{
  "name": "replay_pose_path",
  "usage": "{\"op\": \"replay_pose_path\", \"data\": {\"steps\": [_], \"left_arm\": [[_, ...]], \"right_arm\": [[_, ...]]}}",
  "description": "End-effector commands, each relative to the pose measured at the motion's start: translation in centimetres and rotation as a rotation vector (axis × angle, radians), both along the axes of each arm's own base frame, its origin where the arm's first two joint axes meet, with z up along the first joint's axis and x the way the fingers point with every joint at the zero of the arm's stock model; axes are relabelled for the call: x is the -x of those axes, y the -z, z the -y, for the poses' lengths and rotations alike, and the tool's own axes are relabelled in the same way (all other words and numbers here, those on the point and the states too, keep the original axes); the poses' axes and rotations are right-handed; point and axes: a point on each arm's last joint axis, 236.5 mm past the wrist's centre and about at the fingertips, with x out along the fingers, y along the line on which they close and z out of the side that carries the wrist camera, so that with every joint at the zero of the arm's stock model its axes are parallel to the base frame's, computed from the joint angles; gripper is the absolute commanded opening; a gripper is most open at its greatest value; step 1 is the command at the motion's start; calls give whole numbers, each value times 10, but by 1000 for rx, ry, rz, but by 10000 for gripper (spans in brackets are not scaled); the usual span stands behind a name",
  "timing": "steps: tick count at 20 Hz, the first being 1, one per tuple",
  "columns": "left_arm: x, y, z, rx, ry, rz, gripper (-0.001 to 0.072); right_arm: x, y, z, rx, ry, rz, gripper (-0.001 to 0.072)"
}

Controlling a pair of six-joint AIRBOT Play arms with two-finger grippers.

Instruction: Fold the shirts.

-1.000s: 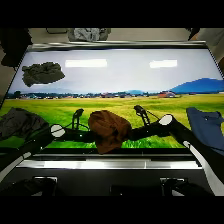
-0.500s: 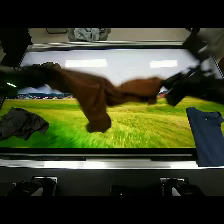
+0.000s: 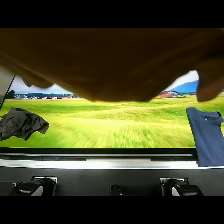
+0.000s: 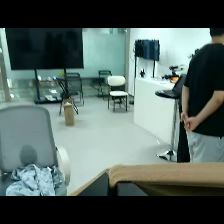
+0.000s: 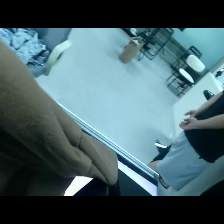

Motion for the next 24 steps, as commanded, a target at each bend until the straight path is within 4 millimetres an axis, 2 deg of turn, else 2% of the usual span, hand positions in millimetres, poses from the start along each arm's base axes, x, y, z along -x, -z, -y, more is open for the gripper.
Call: {"op": "replay_pose_path", "data": {"steps": [1,3,5,6,8,10,12,14,16,17,18,20,21,22,24], "left_arm": [[19,-12,-6,5,-18,39,26],[9,-2,-6,-9,-25,0,26],[-13,17,-3,-24,-22,-74,27],[-31,30,-2,-33,-21,-117,27],[-78,69,1,-76,-23,-225,27],[-136,134,5,-102,-18,-389,28],[-195,220,8,-136,-13,-574,29],[-246,311,10,-168,-10,-728,29],[-287,393,12,-166,-12,-856,29],[-303,430,12,-165,-17,-907,29],[-313,461,12,-166,-18,-953,30],[-317,516,15,-139,-18,-1068,31],[-316,533,16,-103,-27,-1121,31],[-313,545,19,-64,-28,-1168,32],[-309,554,26,-18,-14,-1209,32]], "right_arm": [[14,-6,12,5,50,18,46],[8,-4,15,10,60,8,46],[-8,17,16,17,67,-84,46],[-19,37,17,22,70,-165,46],[-47,97,18,14,85,-414,46],[-76,183,17,-23,108,-742,46],[-104,273,1,-41,61,-1013,47],[-128,363,-14,-82,20,-1199,46],[-139,442,-21,-132,38,-1346,46],[-137,476,-23,-144,45,-1427,47],[-136,500,-26,-160,52,-1495,47],[-135,526,-36,-203,36,-1562,46],[-137,531,-40,-228,37,-1567,46],[-141,534,-43,-258,45,-1559,46],[-154,533,-49,-314,59,-1508,47]]}}
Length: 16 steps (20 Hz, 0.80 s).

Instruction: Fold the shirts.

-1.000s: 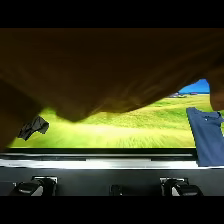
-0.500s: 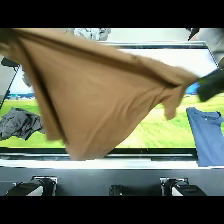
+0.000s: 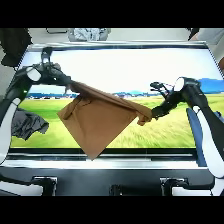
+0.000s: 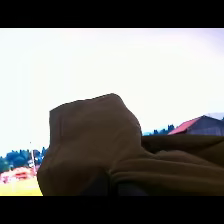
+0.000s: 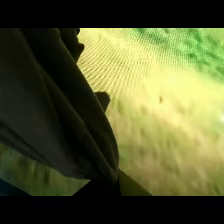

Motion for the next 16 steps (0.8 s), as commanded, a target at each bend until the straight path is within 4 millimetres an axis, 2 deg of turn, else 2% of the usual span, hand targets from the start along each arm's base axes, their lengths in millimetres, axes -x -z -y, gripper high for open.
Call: {"op": "replay_pose_path", "data": {"steps": [1,2,3,4,5,6,8,10,11,13,14,16], "left_arm": [[3,38,12,87,-41,-109,36],[3,31,14,100,-38,-106,132],[6,23,15,97,-23,-119,421],[10,10,13,92,-5,-137,720],[17,-3,6,77,13,-166,715],[27,-16,-6,56,26,-210,715],[65,-31,-37,34,25,-349,715],[105,-31,-62,54,-26,-483,715],[122,-28,-69,63,-45,-523,715],[163,-9,-69,87,-67,-597,715],[187,7,-61,109,-74,-631,715],[238,41,-31,188,-75,-690,715]], "right_arm": [[-14,18,-16,-67,78,9,47],[-19,18,-16,-68,92,30,50],[-21,15,-15,-66,99,33,158],[-22,7,-12,-56,91,34,490],[-24,-7,-9,-42,41,44,696],[-26,-27,-2,-11,-28,65,718],[-39,-69,14,36,-77,143,714],[-60,-106,19,-71,-1,247,712],[-65,-116,23,-137,42,270,709],[-60,-118,34,-209,99,245,702],[-55,-115,42,-204,110,220,700],[-52,-106,50,-178,113,191,692]]}}
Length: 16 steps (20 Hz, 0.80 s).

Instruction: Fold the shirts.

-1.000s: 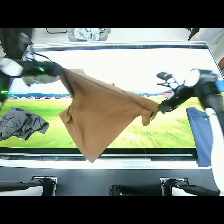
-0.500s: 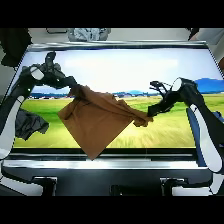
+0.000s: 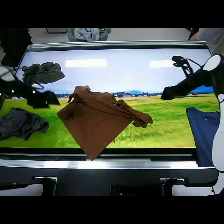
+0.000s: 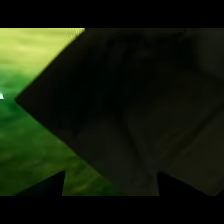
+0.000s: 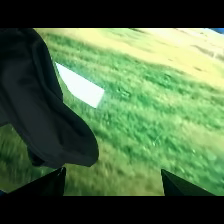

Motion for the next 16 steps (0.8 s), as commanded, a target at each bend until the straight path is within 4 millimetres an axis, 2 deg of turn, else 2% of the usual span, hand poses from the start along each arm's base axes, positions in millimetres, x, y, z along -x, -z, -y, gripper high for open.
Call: {"op": "replay_pose_path", "data": {"steps": [1,4,7,9,12,14,16], "left_arm": [[92,48,39,117,-39,-134,715],[153,89,89,212,-53,-193,715],[197,117,123,235,-20,-281,715],[200,129,136,207,-30,-258,714],[195,128,160,236,-52,-223,714],[196,131,172,251,-53,-224,714],[195,138,180,252,-71,-234,708]], "right_arm": [[3,0,8,-32,10,-26,692],[1,13,6,-48,10,-53,692],[8,23,5,-58,-4,-110,692],[12,26,4,-58,-30,-122,697],[12,27,2,-65,-36,-123,713],[16,31,-7,-104,-55,-135,715],[27,44,-18,-134,-71,-183,715]]}}
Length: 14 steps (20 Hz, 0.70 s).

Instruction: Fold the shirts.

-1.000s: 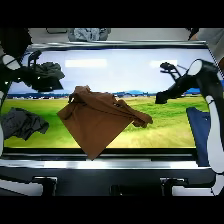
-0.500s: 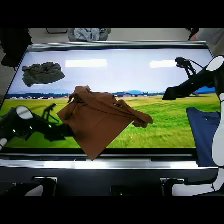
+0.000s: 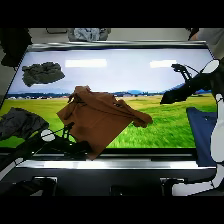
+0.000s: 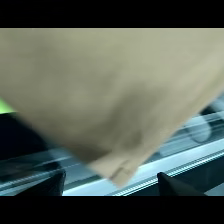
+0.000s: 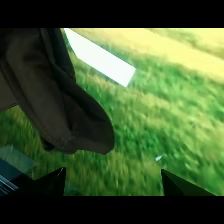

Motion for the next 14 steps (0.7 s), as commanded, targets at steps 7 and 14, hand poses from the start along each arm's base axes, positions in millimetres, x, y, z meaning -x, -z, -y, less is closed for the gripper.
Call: {"op": "replay_pose_path", "data": {"steps": [7,14], "left_arm": [[-25,19,14,-11,-82,87,29],[-22,15,13,-13,-43,104,28]], "right_arm": [[25,53,-85,-53,-201,-74,720],[24,103,-132,-37,-304,-99,703]]}}
